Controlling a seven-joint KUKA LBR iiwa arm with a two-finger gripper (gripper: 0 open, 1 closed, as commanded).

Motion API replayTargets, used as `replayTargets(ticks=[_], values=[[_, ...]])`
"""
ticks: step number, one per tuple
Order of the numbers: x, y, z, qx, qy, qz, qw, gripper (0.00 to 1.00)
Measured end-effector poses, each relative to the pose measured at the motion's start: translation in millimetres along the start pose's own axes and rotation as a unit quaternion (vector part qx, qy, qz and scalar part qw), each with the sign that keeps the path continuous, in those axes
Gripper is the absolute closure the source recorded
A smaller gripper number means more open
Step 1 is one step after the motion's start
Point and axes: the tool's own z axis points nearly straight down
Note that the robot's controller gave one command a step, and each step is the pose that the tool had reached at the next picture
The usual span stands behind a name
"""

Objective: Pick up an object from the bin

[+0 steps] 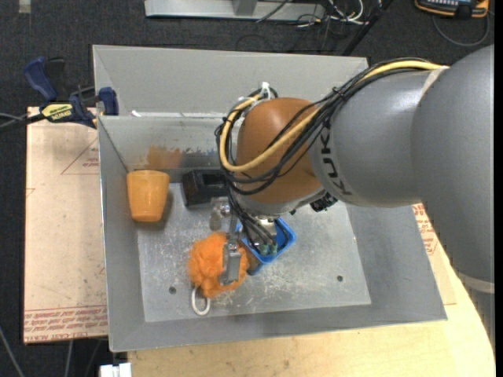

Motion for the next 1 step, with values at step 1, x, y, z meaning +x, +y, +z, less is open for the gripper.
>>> replayTargets(ticks=[1], values=[[-15.4, -12.2, 13.6, -0.001, -0.0097, -0.008, 0.9999, 0.0]])
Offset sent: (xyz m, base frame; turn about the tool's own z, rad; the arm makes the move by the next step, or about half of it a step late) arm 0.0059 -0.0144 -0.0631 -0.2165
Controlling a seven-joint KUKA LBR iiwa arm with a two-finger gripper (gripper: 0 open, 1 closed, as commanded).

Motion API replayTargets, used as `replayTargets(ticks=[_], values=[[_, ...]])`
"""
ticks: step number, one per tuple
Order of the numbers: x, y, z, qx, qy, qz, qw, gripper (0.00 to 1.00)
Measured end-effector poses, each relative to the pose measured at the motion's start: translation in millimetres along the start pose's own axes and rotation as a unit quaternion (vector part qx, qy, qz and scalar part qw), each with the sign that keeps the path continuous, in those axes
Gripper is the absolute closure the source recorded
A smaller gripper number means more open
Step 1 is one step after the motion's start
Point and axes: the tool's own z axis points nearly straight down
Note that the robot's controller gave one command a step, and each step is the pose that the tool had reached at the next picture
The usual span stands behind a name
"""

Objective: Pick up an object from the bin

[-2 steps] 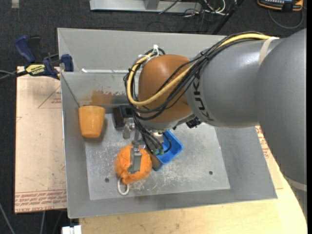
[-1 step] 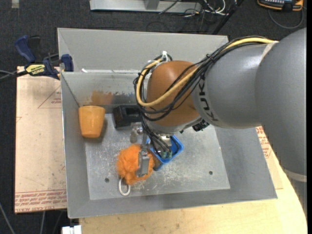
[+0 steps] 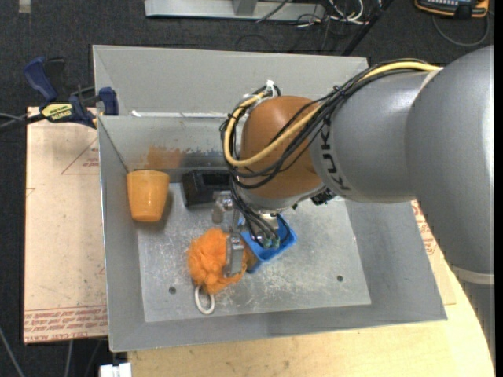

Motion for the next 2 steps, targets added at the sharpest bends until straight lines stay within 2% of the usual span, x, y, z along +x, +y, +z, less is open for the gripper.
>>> replayTargets(ticks=[1, 2], values=[[5.6, -1.8, 30.4, 0.001, 0.0078, -0.046, 0.9989, 0.0], [4.5, -9.6, 30.6, -0.001, -0.0002, -0.119, 0.9929, 1.0]])
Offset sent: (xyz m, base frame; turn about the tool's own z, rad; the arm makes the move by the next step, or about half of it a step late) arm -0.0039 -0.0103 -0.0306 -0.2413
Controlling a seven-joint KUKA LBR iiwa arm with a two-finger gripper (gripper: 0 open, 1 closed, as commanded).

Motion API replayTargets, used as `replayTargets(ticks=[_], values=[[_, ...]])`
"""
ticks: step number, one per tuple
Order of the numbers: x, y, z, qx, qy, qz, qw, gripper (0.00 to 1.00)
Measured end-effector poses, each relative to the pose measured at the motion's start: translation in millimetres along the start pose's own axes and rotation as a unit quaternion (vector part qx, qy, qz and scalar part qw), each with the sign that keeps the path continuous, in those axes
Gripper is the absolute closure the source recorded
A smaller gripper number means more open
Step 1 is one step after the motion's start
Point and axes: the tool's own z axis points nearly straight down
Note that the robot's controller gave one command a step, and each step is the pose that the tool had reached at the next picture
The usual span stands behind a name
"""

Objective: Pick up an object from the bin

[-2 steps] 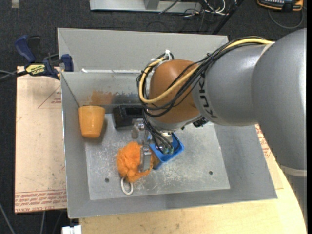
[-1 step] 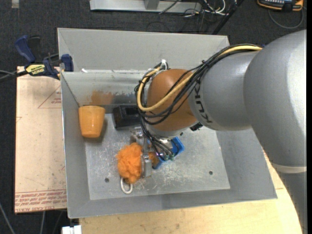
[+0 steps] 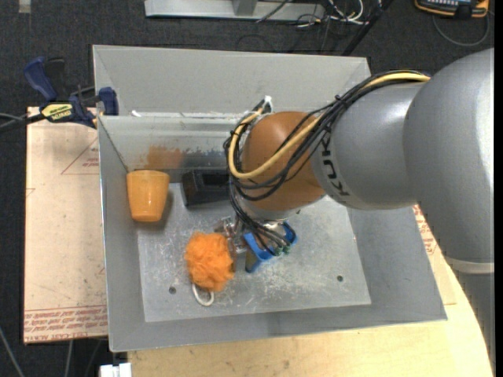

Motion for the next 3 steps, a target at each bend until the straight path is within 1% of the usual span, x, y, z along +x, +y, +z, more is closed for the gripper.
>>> replayTargets(ticks=[1, 2, 3], values=[[0.0, 0, 0, 0.0, 0.0001, 0.0, 1.0, 1.0], [9.3, 11, -42, 0.0, 0.0039, -0.006, 1.0, 1.0], [-3.3, 9, -61, 0.0, -0.0092, 0.004, 1.0, 1.0]])
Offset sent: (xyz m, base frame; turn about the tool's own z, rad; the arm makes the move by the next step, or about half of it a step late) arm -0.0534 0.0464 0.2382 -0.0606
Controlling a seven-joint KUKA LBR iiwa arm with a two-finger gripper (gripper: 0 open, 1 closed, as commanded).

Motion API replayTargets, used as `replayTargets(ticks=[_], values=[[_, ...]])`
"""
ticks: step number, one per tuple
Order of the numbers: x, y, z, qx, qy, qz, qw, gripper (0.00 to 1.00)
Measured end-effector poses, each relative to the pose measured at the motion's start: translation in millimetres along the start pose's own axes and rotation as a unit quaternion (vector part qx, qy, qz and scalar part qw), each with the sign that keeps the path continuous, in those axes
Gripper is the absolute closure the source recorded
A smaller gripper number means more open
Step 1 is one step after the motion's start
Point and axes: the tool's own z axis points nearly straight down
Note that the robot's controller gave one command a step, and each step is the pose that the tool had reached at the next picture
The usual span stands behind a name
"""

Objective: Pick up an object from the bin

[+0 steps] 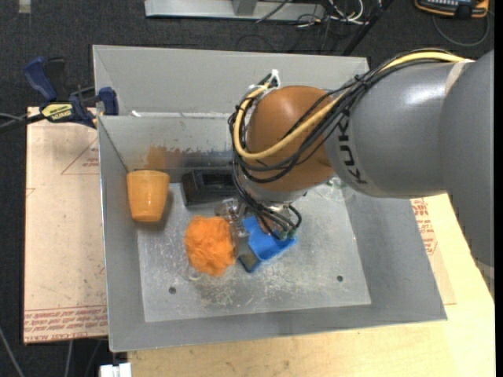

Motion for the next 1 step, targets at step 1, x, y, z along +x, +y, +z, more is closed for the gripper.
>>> replayTargets(ticks=[1], values=[[15.9, 8.0, -6.6, -0.001, 0.0183, 0.014, 0.9997, 1.0]])
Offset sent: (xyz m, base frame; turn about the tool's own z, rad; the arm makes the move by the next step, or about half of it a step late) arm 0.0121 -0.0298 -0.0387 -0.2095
